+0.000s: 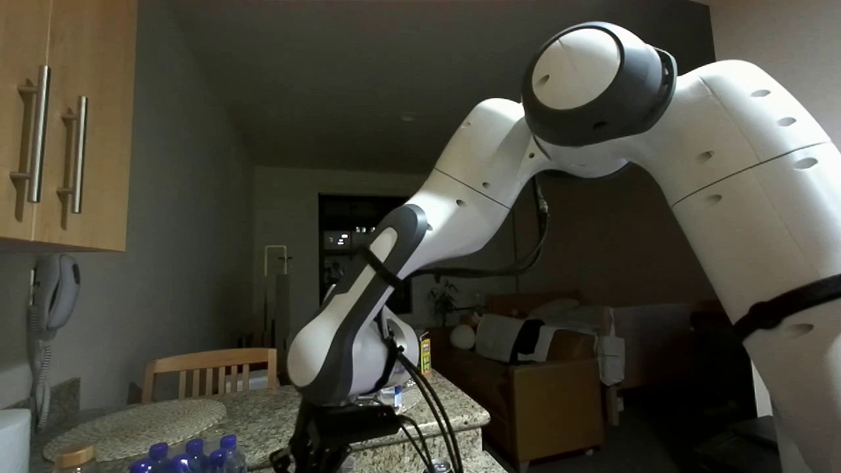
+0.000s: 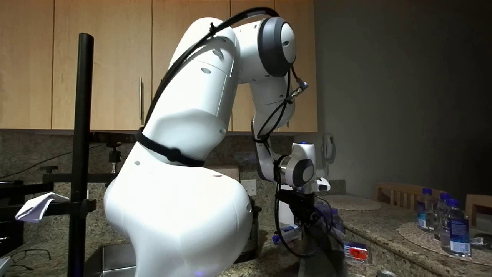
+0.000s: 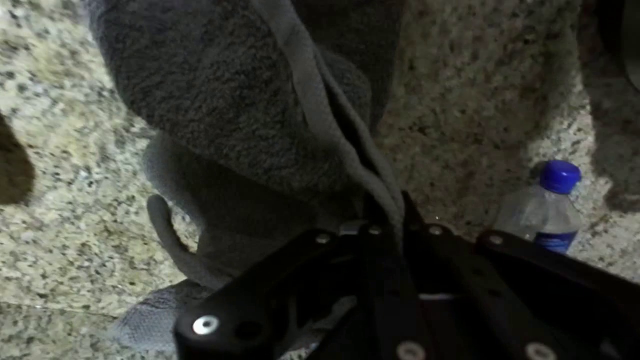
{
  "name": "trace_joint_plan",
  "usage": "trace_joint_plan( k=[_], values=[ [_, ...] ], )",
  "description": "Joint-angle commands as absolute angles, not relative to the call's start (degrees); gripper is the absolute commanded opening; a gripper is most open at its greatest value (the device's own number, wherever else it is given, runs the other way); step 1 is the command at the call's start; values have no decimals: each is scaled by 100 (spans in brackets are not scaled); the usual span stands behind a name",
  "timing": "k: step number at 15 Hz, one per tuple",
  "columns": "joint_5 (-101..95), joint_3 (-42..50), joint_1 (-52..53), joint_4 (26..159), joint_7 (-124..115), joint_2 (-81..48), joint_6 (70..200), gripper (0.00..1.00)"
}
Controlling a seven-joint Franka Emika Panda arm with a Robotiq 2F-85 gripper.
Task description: Move the towel to the left
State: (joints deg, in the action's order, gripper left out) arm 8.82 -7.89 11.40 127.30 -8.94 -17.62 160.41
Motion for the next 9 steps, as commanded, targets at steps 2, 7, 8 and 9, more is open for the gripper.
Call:
trace_joint_plan(
  k=[2, 7, 8, 9],
  values=[
    [332, -397, 1932, 11968, -2137, -2377, 16734, 8],
    [161, 488, 3110, 10881, -3436, -3048, 16912, 8],
    [134, 709, 3349, 10717, -3655, -3154, 16918, 8],
    [99, 932, 3558, 10625, -3868, -3188, 16848, 8]
  ],
)
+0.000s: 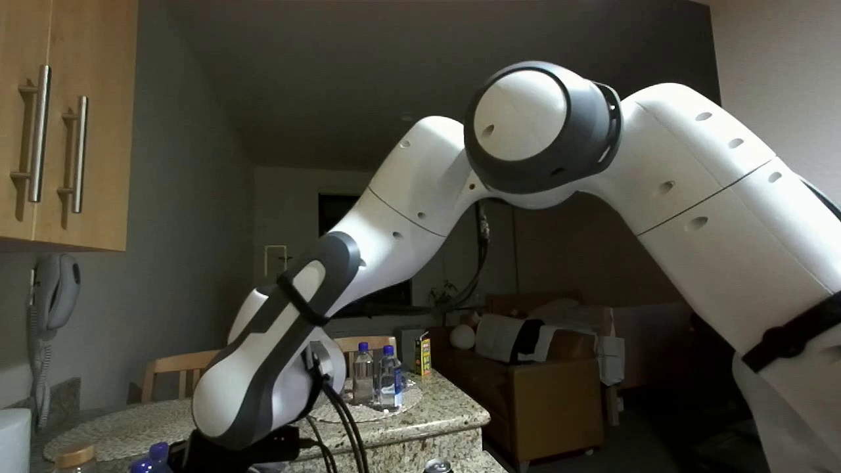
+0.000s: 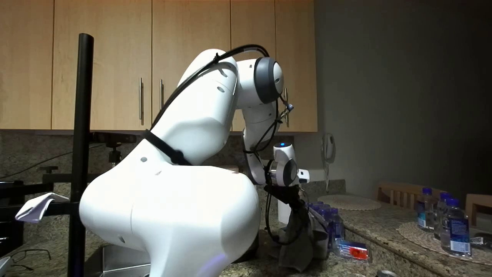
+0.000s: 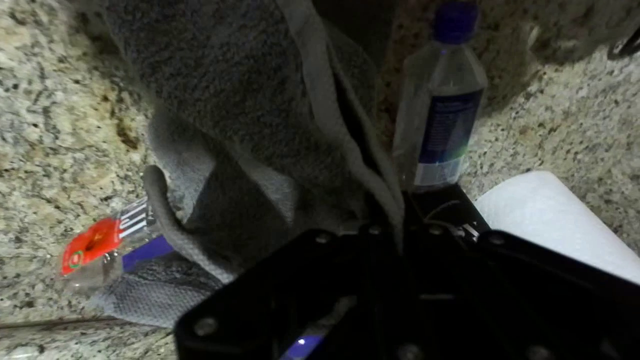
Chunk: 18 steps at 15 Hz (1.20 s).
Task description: Move the towel to the left
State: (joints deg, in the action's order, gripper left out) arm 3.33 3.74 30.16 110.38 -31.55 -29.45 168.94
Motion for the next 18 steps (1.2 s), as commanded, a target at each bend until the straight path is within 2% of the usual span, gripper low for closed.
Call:
trace_joint_plan(
  k=[1, 6, 13, 18],
  values=[
    [55, 1152, 3751, 10529, -4047, -3237, 16750, 8],
    [-433, 1826, 4096, 10509, -4625, -3150, 15663, 8],
    [-881, 1282, 3479, 10542, -4699, -3247, 14085, 8],
    [-1317, 1060, 3251, 10446, -4871, -3339, 13543, 8]
  ],
)
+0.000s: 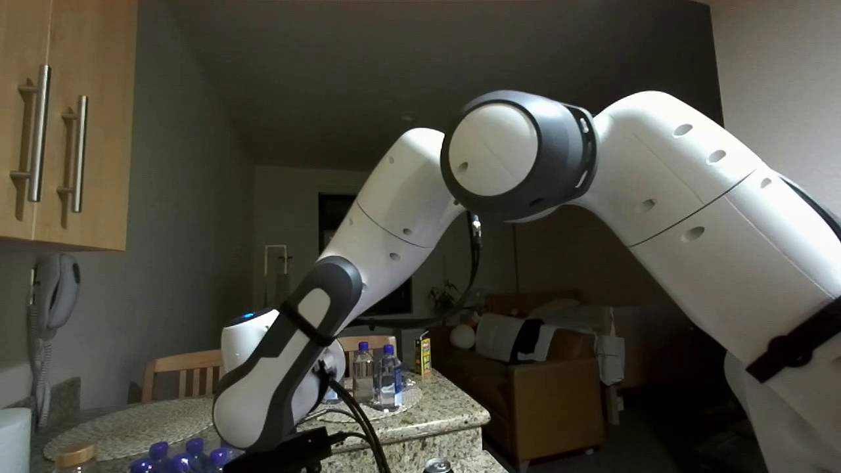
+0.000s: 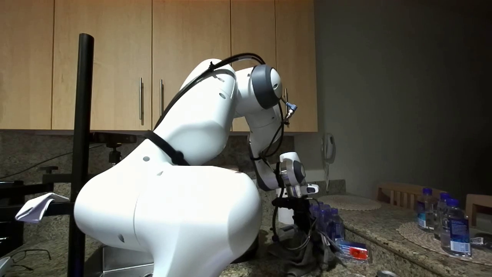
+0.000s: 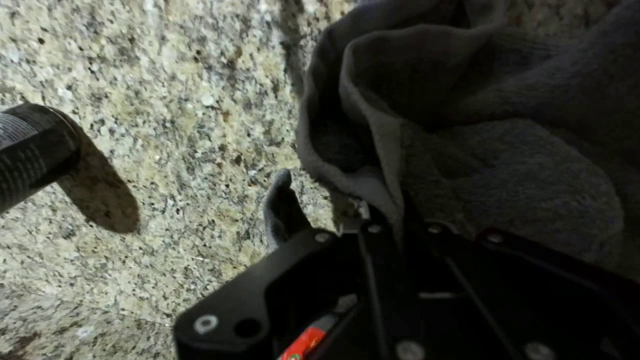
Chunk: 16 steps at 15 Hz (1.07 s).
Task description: Move the towel to the left
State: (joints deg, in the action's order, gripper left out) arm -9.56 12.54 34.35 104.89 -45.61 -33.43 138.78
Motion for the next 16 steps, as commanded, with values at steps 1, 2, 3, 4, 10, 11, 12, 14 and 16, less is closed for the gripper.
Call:
trace_joint_plan(
  k=[1, 2, 3, 4, 10, 11, 12, 14, 16],
  values=[
    [-1386, 1025, 3215, 10423, -4924, -3354, 13445, 8],
    [-1449, 977, 3171, 10405, -4954, -3359, 13335, 33],
    [-1509, 922, 3127, 10398, -4966, -3358, 13249, 35],
    [-1588, 889, 3107, 10398, -5021, -3352, 13163, 40],
    [-1939, 749, 3003, 10483, -5344, -3214, 13034, 79],
    [-1965, 736, 2988, 10502, -5384, -3180, 13035, 84],
    [-1997, 725, 2978, 10534, -5431, -3126, 13040, 90],
    [-2050, 692, 2940, 10585, -5519, -3011, 13049, 100],
    [-2025, 625, 2870, 10609, -5551, -2891, 13012, 100]
  ],
)
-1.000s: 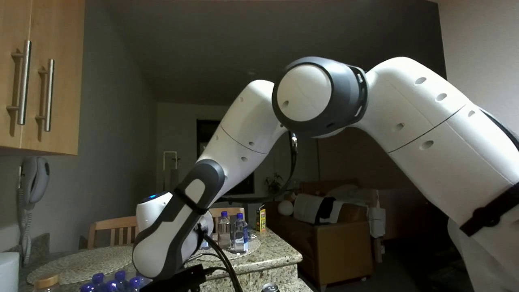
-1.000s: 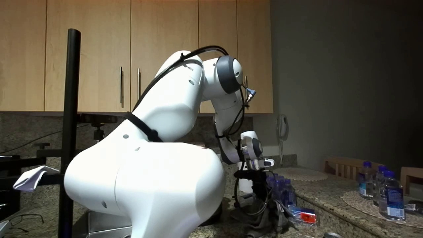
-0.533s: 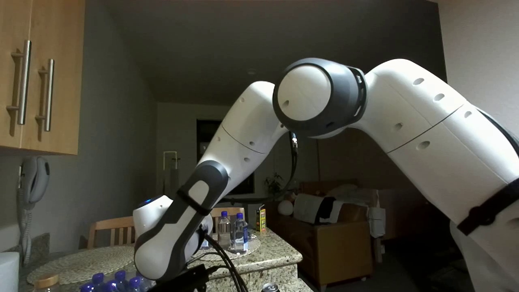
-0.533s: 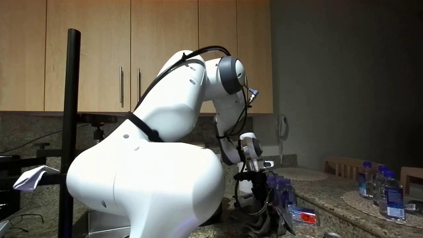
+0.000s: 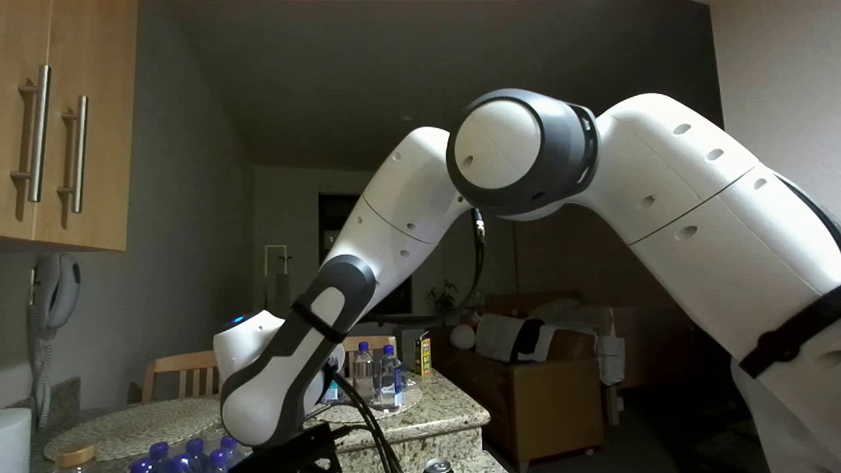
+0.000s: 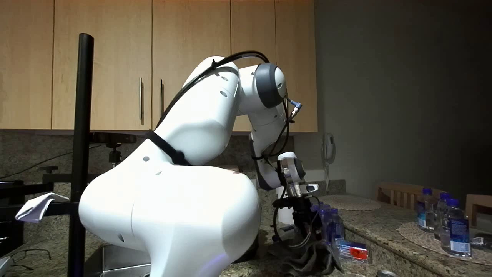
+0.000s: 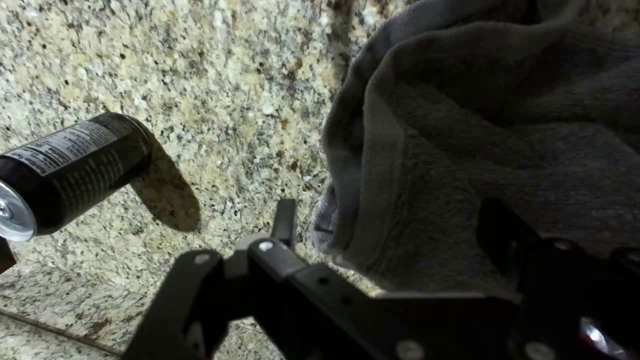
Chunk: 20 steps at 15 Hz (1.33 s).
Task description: Move the towel to the left
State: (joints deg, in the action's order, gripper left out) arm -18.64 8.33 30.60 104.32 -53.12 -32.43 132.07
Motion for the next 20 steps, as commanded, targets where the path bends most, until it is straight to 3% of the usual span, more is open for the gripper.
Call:
trace_joint_plan(
  k=[1, 20],
  values=[
    [-1990, 586, 2830, 10617, -5544, -2833, 12989, 100],
    [-512, -564, 1739, 11001, -4810, -1415, 12198, 100]
  ],
)
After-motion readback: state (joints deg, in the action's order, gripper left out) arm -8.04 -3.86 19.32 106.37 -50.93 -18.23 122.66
